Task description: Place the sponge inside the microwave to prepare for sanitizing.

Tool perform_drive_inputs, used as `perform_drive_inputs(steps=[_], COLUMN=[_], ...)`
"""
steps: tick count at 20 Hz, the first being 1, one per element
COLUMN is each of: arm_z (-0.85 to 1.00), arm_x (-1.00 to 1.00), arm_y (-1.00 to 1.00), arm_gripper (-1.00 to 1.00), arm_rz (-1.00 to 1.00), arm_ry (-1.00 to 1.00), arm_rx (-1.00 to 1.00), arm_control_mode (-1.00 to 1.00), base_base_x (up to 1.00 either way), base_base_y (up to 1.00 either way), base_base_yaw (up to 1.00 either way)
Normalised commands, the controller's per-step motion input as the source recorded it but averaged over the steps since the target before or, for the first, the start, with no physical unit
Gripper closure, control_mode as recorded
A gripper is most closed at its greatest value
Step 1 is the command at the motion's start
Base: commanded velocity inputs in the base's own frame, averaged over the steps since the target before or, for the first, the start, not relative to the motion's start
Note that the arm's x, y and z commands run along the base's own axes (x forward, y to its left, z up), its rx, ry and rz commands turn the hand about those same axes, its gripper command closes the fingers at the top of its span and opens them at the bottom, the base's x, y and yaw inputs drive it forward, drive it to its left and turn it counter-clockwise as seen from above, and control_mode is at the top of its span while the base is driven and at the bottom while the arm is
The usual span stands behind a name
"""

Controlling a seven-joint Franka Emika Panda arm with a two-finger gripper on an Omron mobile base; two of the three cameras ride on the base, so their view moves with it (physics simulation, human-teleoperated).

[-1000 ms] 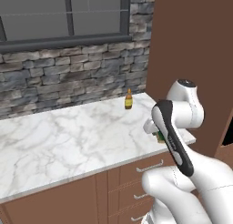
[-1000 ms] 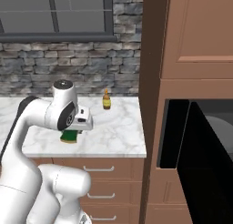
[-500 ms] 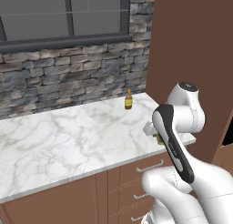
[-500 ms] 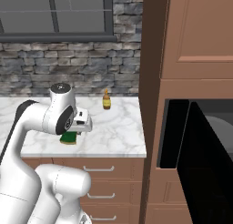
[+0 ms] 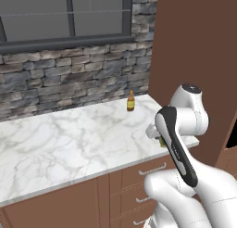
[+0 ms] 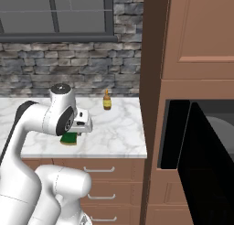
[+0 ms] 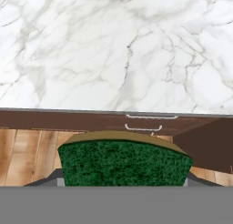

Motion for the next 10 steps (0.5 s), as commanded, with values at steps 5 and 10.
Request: perform_drive_inputs(steps=[5,10], arm_z=[0.00,0.00], arm_x=[0.00,0.00], arm_y=[0.00,0.00], arm_gripper=[1.00,1.00], arm_rz=[0.00,0.00], arm_ry=[0.00,0.00], arm_rx=[0.00,0.00], arm_control_mode=[1.00,1.00], base_base_x=[-0.06,-0.44], base_base_y=[0.01,-0.05], base_base_yaw=[0.00,-0.19])
